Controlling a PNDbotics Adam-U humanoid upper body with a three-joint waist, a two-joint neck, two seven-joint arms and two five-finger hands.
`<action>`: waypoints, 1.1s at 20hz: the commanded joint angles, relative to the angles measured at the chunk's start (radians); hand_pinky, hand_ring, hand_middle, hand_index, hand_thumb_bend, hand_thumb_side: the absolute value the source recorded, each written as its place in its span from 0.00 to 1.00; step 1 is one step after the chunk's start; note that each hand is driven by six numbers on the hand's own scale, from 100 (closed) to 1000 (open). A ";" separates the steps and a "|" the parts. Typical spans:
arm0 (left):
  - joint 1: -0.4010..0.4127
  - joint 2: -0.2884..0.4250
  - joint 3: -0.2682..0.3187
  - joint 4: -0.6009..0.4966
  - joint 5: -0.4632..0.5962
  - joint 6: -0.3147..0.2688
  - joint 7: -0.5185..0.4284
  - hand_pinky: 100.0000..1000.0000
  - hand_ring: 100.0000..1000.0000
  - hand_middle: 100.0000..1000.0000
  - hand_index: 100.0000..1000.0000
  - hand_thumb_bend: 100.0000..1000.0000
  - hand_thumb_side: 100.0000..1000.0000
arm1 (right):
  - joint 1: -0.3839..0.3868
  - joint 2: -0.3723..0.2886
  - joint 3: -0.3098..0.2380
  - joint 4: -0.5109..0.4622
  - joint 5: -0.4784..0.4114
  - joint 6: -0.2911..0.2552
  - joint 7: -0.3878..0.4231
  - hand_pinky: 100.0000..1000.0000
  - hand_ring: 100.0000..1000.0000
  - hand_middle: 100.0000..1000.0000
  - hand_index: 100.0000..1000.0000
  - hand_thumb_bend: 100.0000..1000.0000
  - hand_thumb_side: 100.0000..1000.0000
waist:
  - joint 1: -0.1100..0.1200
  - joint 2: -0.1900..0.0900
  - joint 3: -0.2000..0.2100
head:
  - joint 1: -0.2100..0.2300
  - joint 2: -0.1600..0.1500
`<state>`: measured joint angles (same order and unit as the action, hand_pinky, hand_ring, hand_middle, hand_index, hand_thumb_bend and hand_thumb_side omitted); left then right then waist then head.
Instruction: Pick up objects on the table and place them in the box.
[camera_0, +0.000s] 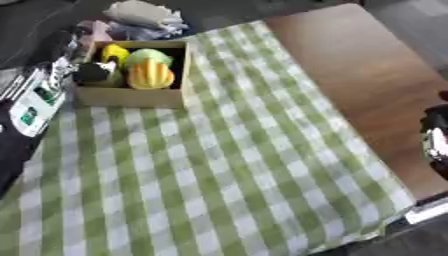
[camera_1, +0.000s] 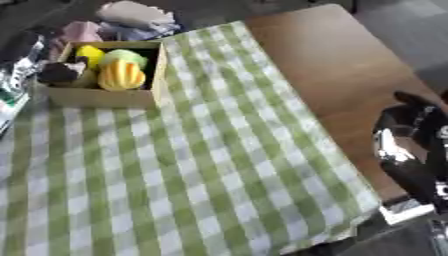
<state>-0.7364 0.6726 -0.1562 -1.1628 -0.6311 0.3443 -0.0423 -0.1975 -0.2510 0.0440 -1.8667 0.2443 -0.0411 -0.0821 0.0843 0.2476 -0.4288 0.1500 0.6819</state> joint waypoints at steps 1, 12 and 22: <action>0.001 0.042 0.015 -0.059 0.023 0.000 0.010 0.73 0.79 0.88 0.91 0.23 0.49 | -0.004 -0.011 -0.009 -0.008 -0.002 -0.001 -0.003 0.58 0.62 0.59 0.82 0.00 0.35 | 0.002 -0.004 0.008 | -0.008 -0.005; 0.212 0.176 0.121 -0.520 0.225 0.034 0.090 0.70 0.73 0.78 0.85 0.11 0.47 | 0.011 -0.007 -0.033 -0.005 0.007 0.002 -0.022 0.58 0.62 0.59 0.82 0.00 0.36 | -0.016 -0.018 0.102 | -0.053 0.014; 0.509 0.080 0.224 -0.835 0.392 -0.077 0.290 0.68 0.69 0.72 0.80 0.00 0.46 | 0.015 -0.013 -0.047 -0.006 0.012 0.003 -0.037 0.58 0.62 0.59 0.83 0.00 0.36 | -0.028 -0.016 0.213 | -0.070 0.031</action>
<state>-0.2253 0.7524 0.0471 -1.9696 -0.2502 0.2924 0.2245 -0.1761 -0.2506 0.0062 -1.8616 0.2510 -0.0377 -0.1130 0.0713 0.2465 -0.2118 0.0810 0.7063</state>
